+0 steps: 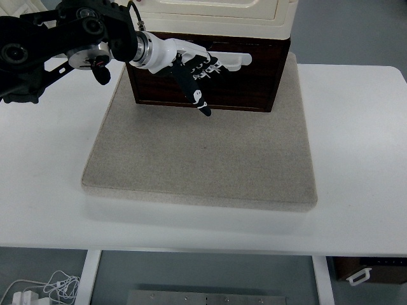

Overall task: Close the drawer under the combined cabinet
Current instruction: 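Lift the left hand up and away from the closed drawer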

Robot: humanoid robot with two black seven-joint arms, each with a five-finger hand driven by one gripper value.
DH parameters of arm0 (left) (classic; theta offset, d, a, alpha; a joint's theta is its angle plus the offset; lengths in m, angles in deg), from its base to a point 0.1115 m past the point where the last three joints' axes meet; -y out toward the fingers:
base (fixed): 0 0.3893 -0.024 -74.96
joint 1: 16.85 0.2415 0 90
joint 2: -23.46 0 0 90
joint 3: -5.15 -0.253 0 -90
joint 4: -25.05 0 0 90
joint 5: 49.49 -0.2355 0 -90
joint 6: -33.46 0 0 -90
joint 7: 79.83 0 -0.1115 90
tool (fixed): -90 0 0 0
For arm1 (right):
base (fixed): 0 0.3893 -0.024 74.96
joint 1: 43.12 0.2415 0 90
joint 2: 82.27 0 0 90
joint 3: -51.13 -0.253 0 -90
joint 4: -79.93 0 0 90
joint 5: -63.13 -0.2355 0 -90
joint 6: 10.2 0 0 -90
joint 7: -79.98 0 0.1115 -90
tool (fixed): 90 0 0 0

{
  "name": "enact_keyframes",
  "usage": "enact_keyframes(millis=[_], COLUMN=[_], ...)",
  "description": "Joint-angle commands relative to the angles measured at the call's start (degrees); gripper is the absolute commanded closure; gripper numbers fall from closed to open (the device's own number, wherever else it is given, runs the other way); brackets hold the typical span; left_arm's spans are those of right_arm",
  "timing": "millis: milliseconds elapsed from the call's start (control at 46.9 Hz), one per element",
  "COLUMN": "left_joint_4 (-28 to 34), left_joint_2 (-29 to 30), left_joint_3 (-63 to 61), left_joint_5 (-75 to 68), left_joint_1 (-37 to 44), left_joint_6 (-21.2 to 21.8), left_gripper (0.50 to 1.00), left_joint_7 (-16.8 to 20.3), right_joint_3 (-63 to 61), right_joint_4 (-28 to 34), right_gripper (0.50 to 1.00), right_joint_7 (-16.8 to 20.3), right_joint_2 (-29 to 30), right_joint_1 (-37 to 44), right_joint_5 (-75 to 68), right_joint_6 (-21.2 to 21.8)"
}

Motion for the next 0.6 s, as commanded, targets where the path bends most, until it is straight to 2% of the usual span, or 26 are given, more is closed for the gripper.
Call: enact_keyframes(millis=[0,149,405,575], left_joint_4=[-0.7,-0.7,-0.5,-0.3], left_joint_2=[0.0,-0.2,-0.3,-0.3], left_joint_3=[3.4,8.9,19.5,28.8], left_joint_5=[0.4,2.4,7.9,11.2], left_joint_1=[0.1,1.3,1.8,2.5], left_joint_6=[-3.2,-7.3,-7.3,-6.7], left_gripper=[0.500,0.500,0.500,0.500], left_joint_7=[2.1,7.3,15.6,19.1], right_joint_3=[0.0,0.0,0.0,0.0], right_joint_4=[0.1,0.1,0.0,0.0], right_gripper=[0.548,0.548,0.548,0.548], right_joint_7=[0.0,0.0,0.0,0.0], right_joint_2=[0.0,0.0,0.0,0.0], right_joint_1=[0.0,0.0,0.0,0.0], right_joint_5=[0.0,0.0,0.0,0.0], right_joint_6=[0.0,0.0,0.0,0.0])
